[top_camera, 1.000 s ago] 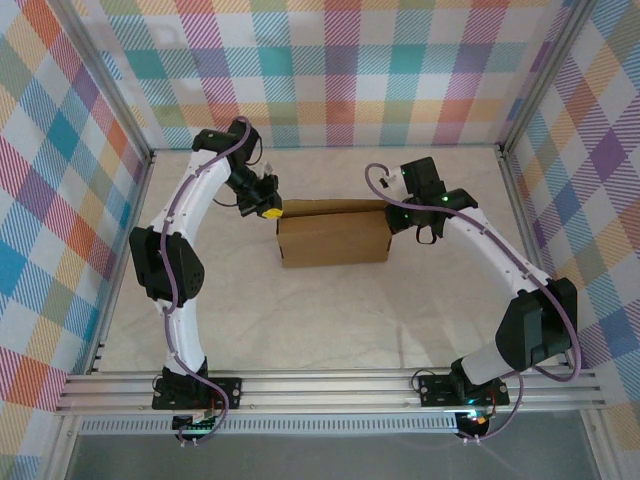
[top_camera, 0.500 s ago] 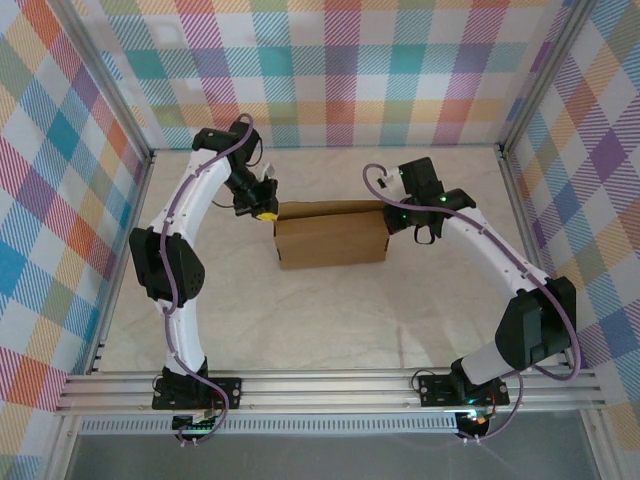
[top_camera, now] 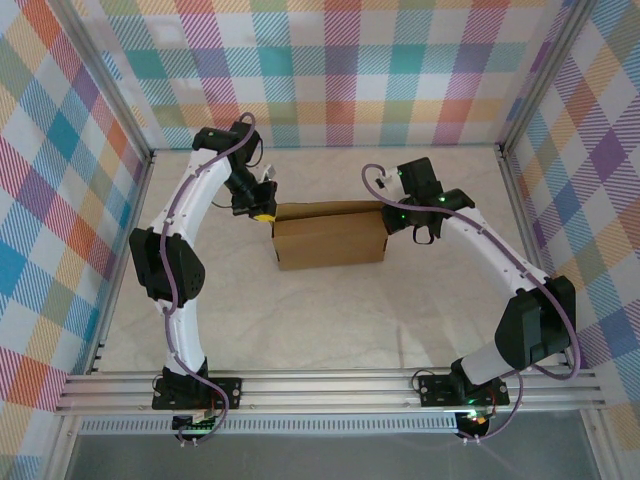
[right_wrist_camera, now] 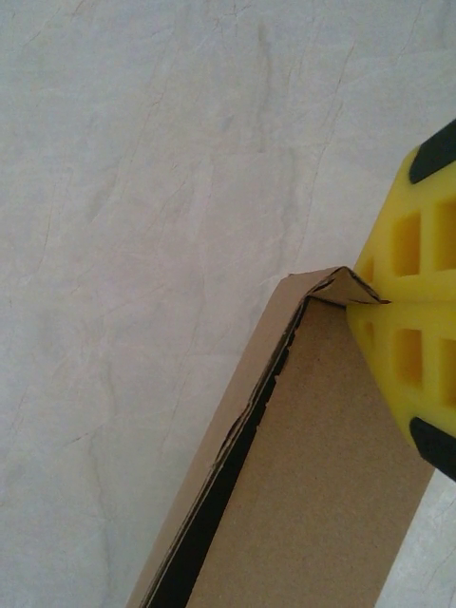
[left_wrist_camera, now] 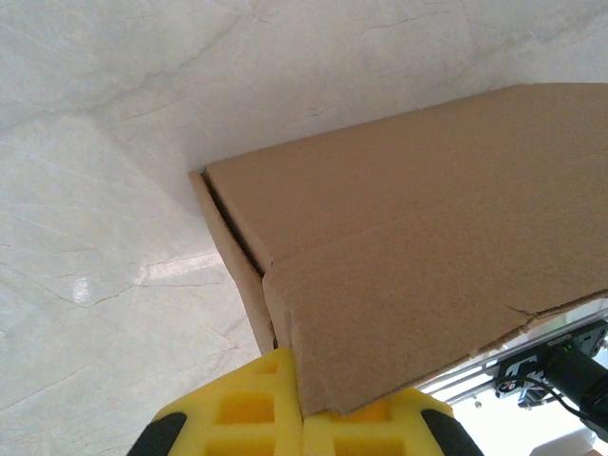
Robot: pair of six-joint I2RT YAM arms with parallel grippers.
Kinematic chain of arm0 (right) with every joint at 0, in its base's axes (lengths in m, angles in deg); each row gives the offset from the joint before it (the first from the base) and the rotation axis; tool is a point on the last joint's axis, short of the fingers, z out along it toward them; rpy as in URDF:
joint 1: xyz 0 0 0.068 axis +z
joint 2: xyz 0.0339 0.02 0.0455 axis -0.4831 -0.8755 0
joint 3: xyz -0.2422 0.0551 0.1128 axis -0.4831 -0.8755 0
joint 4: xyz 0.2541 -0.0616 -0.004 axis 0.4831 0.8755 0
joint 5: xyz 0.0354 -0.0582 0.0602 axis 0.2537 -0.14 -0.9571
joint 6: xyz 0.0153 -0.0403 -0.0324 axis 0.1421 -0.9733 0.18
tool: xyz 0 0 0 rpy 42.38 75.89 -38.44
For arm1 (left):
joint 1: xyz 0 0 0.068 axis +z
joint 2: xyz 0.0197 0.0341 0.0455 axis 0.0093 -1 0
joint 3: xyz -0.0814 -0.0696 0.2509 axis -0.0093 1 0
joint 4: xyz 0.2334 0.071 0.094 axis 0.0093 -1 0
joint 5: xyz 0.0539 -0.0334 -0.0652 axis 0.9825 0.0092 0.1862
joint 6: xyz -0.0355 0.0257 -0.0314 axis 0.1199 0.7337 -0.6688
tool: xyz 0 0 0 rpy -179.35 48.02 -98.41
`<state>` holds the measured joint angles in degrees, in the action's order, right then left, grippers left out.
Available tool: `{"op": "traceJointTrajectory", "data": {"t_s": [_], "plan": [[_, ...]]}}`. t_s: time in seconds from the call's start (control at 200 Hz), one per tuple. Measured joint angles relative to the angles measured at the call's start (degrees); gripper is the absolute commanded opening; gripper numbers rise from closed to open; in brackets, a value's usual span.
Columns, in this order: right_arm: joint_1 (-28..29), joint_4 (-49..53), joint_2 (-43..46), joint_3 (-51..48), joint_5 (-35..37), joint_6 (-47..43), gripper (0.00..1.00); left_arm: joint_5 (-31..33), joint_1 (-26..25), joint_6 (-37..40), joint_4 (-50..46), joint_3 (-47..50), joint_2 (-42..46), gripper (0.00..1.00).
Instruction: Fold the paper box
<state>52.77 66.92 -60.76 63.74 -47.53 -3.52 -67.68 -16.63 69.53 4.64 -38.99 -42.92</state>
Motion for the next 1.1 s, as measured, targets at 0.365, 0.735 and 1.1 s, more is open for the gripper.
{"op": "traceJointTrajectory", "data": {"t_s": [0.365,0.735,1.1], "plan": [[0.0,-3.1,0.2,-1.6,0.0,4.5,0.00,6.8,-2.9,-0.1,7.8,8.2,5.6,0.00],[-0.2,-5.7,0.7,-3.2,0.5,8.6,0.00,13.7,-6.6,-8.2,21.1,20.0,12.7,0.00],[-0.6,-6.8,1.4,-4.5,2.4,9.8,0.00,18.0,-9.4,-12.3,27.5,23.7,14.0,0.00]]}}
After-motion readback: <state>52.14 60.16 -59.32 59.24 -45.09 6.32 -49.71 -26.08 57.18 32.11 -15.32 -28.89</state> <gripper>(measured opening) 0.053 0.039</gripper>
